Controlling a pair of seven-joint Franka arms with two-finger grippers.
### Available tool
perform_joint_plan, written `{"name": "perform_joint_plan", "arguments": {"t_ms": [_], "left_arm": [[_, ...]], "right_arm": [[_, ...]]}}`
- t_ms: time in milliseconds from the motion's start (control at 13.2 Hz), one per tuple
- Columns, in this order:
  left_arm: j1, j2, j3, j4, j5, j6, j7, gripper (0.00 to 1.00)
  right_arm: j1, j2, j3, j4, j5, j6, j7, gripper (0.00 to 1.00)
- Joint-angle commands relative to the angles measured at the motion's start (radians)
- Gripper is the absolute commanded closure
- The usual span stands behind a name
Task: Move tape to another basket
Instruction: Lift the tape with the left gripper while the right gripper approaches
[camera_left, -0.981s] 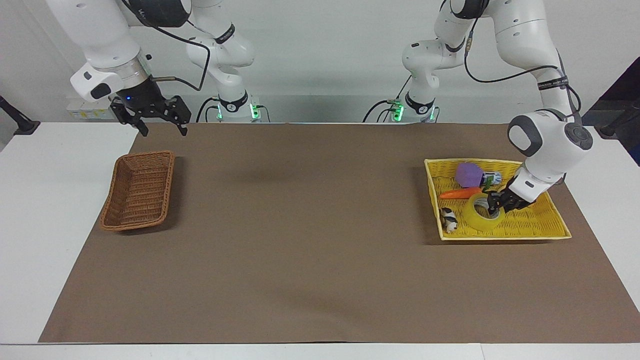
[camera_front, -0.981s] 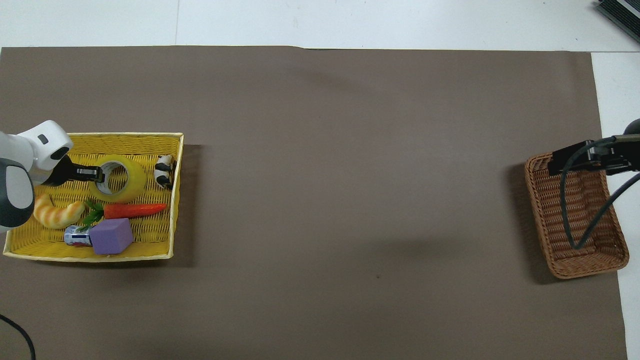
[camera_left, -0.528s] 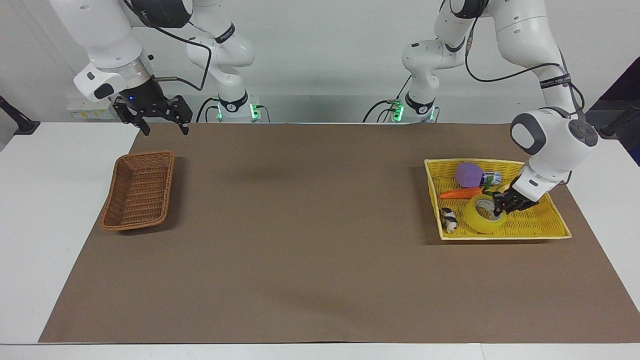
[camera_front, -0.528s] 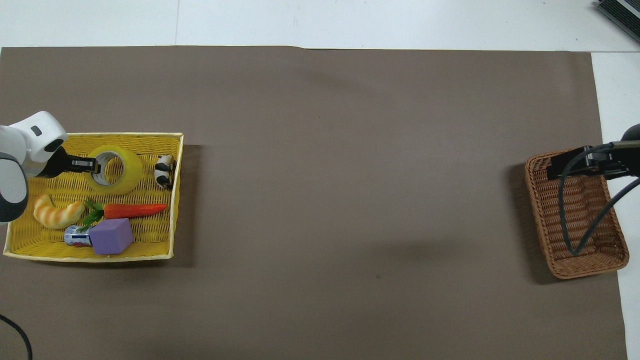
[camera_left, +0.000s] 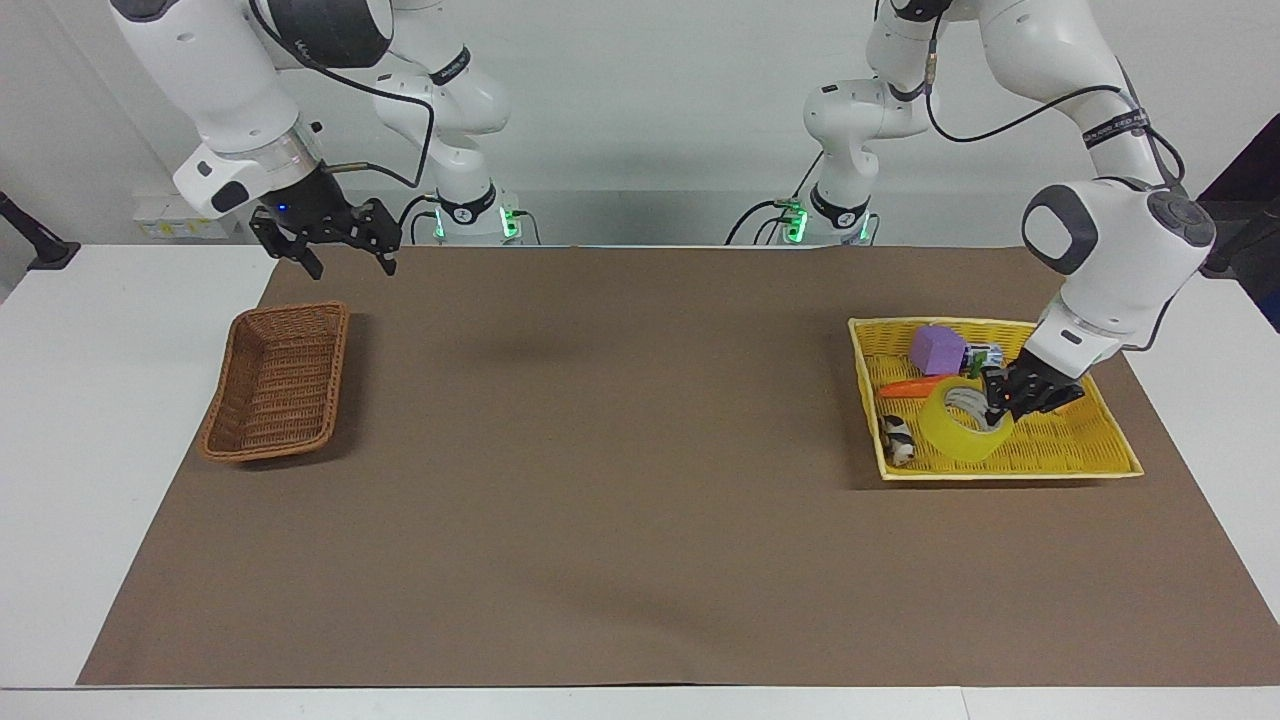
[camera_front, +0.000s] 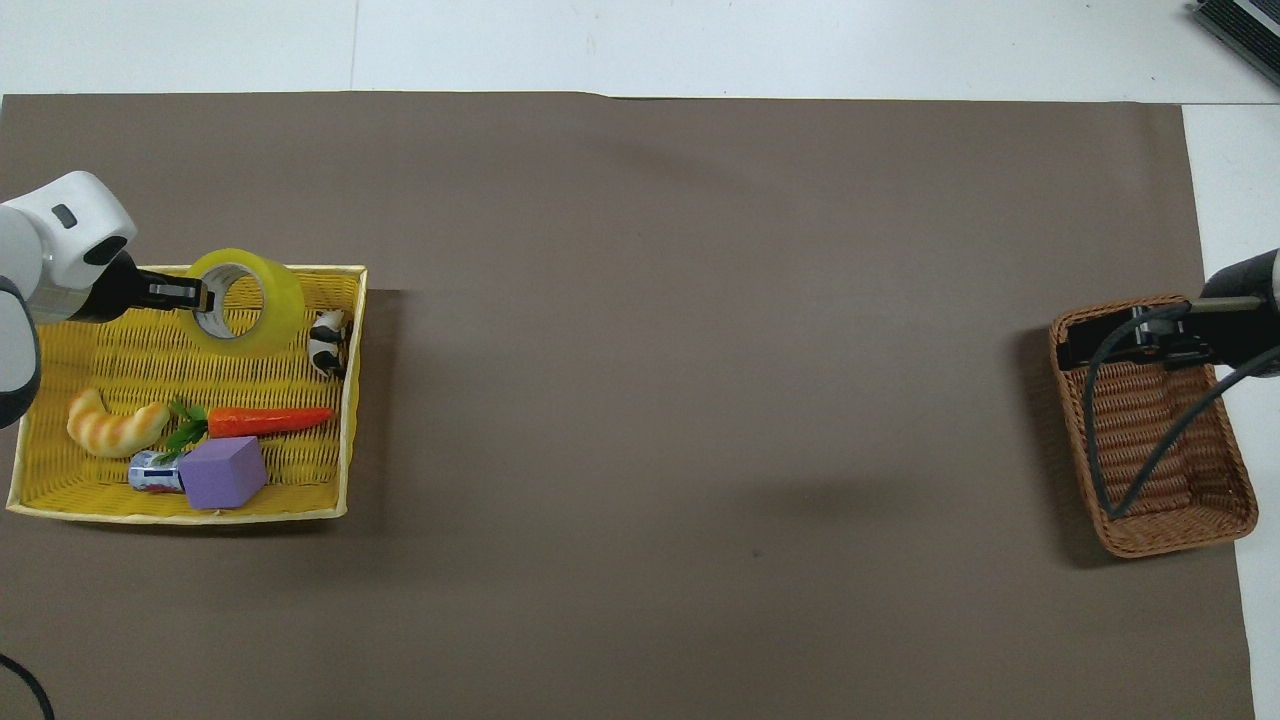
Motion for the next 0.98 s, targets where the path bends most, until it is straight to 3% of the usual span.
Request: {"name": "perform_joint_plan", "arguments": {"t_ms": [0,302,679,906], "left_arm": [[-0.095,-0.032,0.012,-0.008,-0.011,-0.017,-0.146,1.0],[-0.224,-0.029,0.012,-0.008,-0.069,0.022,-0.353,1.0],[-0.373,-0.011,0.012,-0.014,-0.11,0.12,-0.556,1.0],[-0.433,-0.011,0.012,-0.015,-0.147,0.139,-0.619,1.0]], "right_arm": [[0.002,-0.031,0.002,-0.102,0.082,0.075,-0.015,0.0],[0.003,-0.019,0.009,-0.179,0.223,0.152,0.003,0.0],[0.026,-0.019,0.012,-0.25,0.453,0.215,-0.135,0.0],[0.124,-0.017,0.013,-0.331,0.567,0.391,-0.123,0.0]]}}
